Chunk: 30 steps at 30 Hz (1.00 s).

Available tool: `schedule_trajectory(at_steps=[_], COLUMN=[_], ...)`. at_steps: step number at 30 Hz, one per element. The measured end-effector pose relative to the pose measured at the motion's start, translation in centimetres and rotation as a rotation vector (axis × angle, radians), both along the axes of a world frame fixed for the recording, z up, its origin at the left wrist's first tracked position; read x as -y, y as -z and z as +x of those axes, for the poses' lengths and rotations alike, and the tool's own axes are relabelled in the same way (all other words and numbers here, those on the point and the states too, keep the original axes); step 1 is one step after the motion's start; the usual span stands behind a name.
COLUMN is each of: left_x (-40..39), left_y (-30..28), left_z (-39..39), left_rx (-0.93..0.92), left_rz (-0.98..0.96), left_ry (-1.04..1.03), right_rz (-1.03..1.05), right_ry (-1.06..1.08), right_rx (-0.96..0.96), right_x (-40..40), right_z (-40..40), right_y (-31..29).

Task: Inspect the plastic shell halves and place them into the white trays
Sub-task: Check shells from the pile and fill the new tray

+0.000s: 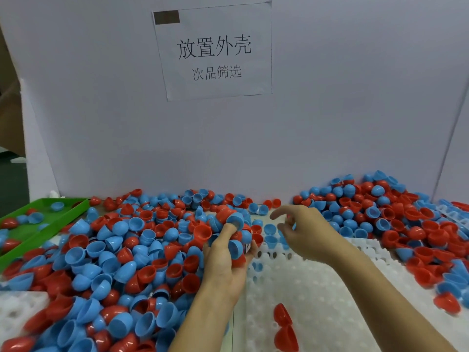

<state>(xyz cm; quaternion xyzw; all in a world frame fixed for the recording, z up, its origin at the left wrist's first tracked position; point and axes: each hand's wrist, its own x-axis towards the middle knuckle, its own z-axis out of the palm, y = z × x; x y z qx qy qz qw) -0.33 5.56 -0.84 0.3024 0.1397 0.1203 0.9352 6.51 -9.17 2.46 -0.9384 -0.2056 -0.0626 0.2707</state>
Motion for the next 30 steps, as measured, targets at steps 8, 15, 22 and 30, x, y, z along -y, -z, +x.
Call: schedule_trajectory(at_steps=[8,15,22,30], left_x=[0.8,1.2,0.9,0.6], left_y=[0.2,-0.2,0.2,0.3], left_z=[-0.1,-0.6,-0.3,0.0], left_rx=[0.025,0.091,0.064,0.042], left_rz=[0.291,0.266,0.191,0.148], left_ry=[0.114,0.218,0.198,0.153], right_rz=[0.471,0.714,0.763,0.245], right_ry=[-0.201,-0.020,0.071,0.037], right_rx=[0.104,0.124,0.043,-0.384], right_x=[-1.4,-1.4,-1.1,2.9], right_z=[-4.9,-4.1,-3.7,-2.8], right_y=[0.0,1.2,1.6,0.8])
